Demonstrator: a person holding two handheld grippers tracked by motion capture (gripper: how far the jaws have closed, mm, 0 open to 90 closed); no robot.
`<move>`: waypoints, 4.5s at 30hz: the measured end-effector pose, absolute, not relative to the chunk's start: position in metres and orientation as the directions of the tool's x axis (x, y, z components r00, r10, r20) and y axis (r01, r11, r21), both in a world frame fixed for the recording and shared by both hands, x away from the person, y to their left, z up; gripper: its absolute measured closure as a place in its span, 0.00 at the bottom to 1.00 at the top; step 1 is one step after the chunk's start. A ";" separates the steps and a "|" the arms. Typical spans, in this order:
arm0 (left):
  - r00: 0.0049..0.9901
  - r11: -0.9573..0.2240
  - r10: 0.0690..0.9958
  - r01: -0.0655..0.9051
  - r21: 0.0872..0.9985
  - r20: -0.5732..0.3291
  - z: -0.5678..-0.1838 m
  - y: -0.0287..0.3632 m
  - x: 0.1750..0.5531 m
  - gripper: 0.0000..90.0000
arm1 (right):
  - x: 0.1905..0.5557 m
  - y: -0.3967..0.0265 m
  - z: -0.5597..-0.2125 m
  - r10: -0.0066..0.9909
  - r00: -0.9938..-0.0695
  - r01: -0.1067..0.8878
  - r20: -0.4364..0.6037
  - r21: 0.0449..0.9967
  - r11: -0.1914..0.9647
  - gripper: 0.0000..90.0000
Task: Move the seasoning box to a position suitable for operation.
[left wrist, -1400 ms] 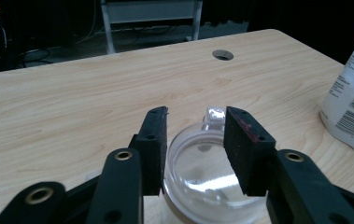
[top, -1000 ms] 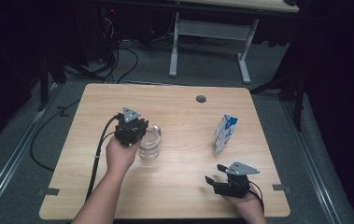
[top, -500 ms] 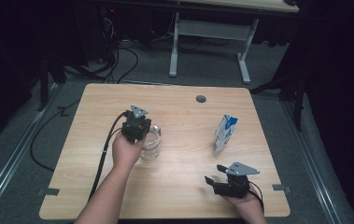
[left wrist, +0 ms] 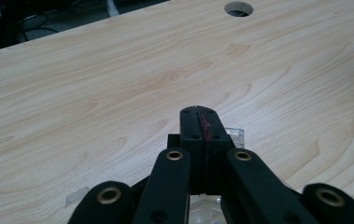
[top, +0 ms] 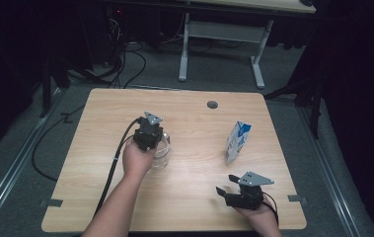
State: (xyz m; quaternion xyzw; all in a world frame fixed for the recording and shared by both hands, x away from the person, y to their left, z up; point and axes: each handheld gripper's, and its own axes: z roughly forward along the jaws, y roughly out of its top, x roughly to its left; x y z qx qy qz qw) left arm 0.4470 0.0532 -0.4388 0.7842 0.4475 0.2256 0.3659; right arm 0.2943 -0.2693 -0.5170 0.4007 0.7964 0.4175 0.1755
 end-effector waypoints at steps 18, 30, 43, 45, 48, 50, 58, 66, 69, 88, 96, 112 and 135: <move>0.509 -0.327 0.861 0.539 0.776 0.010 -0.438 0.058 0.430 1.00 | 0.294 -0.266 -0.517 0.779 -0.625 0.488 0.046 0.802 0.344 0.33; 0.522 -0.335 0.853 0.534 0.776 0.009 -0.438 0.062 0.393 1.00 | 0.292 -0.263 -0.517 0.776 -0.630 0.486 0.043 0.801 0.350 0.33; 0.487 -0.237 0.873 0.491 0.838 -0.038 -0.433 0.088 0.380 1.00 | 0.292 -0.264 -0.516 0.775 -0.630 0.488 0.048 0.801 0.348 0.33; 0.470 -0.198 0.881 0.472 0.859 -0.055 -0.430 0.103 0.373 0.99 | 0.292 -0.265 -0.516 0.778 -0.626 0.497 0.055 0.797 0.343 0.33; 0.448 -0.175 0.892 0.462 0.870 -0.059 -0.432 0.118 0.366 0.97 | 0.292 -0.263 -0.516 0.775 -0.630 0.493 0.051 0.797 0.348 0.33; 0.450 -0.167 0.891 0.445 0.880 -0.058 -0.437 0.127 0.363 0.96 | 0.292 -0.262 -0.516 0.773 -0.632 0.492 0.047 0.795 0.354 0.33; 0.444 -0.126 0.891 0.442 0.888 -0.095 -0.480 0.142 0.342 0.93 | 0.292 -0.259 -0.516 0.766 -0.642 0.488 0.035 0.790 0.372 0.29; 0.473 -0.156 0.877 0.440 0.884 -0.081 -0.507 0.145 0.341 0.84 | 0.290 -0.259 -0.515 0.776 -0.630 0.485 0.035 0.798 0.358 0.30; 0.489 -0.173 0.870 0.435 0.884 -0.070 -0.508 0.145 0.341 0.93 | 0.291 -0.259 -0.515 0.781 -0.624 0.493 0.036 0.794 0.357 0.31; 0.536 -0.139 0.838 0.394 0.909 -0.104 -0.503 0.141 0.334 1.00 | 0.289 -0.260 -0.516 0.783 -0.621 0.481 0.033 0.805 0.348 0.45; 0.569 -0.180 0.819 0.380 0.907 -0.076 -0.500 0.131 0.319 1.00 | 0.289 -0.258 -0.516 0.772 -0.634 0.478 0.039 0.805 0.351 0.44; 0.571 -0.166 0.816 0.383 0.909 -0.092 -0.501 0.125 0.322 1.00 | 0.289 -0.258 -0.515 0.774 -0.631 0.485 0.052 0.805 0.341 0.42; 0.591 -0.135 0.798 0.372 0.918 -0.122 -0.496 0.114 0.315 1.00 | 0.288 -0.260 -0.512 0.775 -0.631 0.465 0.039 0.819 0.337 0.42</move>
